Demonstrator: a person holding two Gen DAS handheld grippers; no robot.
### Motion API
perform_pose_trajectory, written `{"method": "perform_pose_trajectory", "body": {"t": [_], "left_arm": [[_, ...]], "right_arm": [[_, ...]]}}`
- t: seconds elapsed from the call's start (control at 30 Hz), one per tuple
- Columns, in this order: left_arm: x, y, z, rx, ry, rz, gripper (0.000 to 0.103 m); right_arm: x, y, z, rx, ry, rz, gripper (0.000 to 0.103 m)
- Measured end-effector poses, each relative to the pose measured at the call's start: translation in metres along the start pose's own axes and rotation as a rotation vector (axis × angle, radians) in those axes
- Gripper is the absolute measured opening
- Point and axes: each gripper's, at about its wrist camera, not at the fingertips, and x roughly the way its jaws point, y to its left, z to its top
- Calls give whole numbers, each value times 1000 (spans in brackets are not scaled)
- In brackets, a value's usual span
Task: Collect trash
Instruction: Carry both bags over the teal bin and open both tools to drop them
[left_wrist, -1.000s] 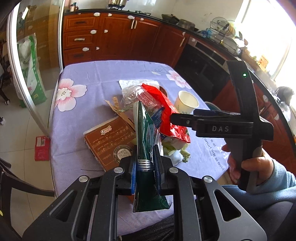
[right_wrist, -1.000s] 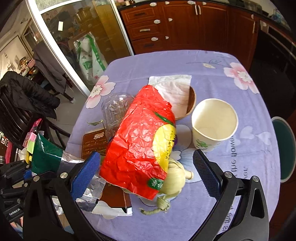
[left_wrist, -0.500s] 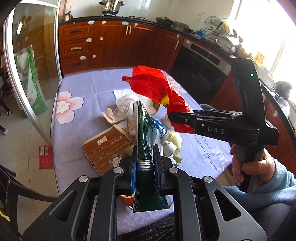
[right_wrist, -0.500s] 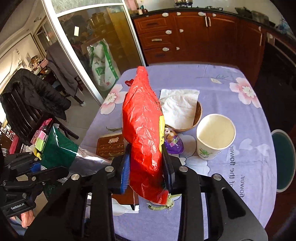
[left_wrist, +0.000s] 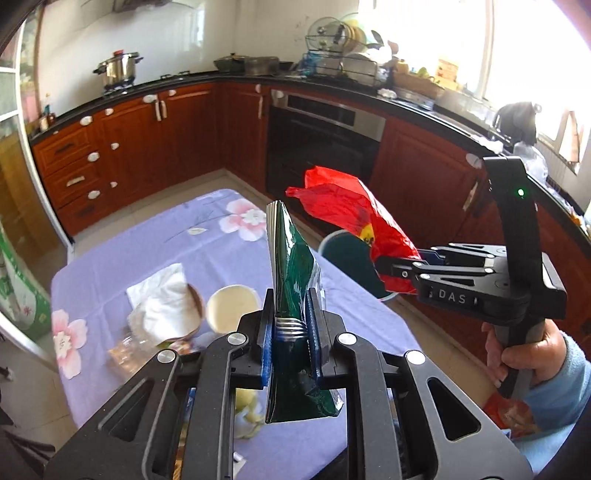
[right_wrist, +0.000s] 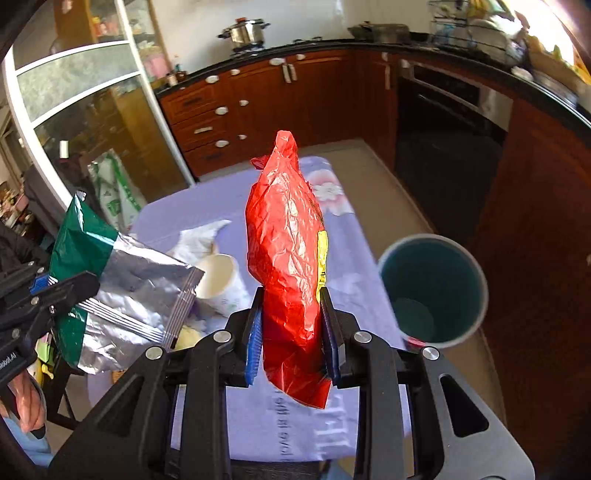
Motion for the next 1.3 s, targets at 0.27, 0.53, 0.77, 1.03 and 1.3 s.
{"method": "perform_pose_trajectory", "body": {"t": [0.27, 0.53, 0.77, 1.03, 1.3], "left_arm": [[139, -78, 48, 61, 134, -111, 17], [257, -120, 70, 100, 255, -135, 17], [328, -127, 65, 73, 360, -123, 18], [350, -127, 61, 64, 374, -70, 68], [328, -119, 57, 31, 343, -46, 91]], "right_arm": [[44, -129, -35, 190, 169, -123, 27], [109, -200, -47, 319, 296, -128, 28], [152, -226, -29, 337, 348, -128, 33], [175, -219, -5, 301, 335, -169, 78], [160, -216, -1, 290, 297, -211, 87]]}}
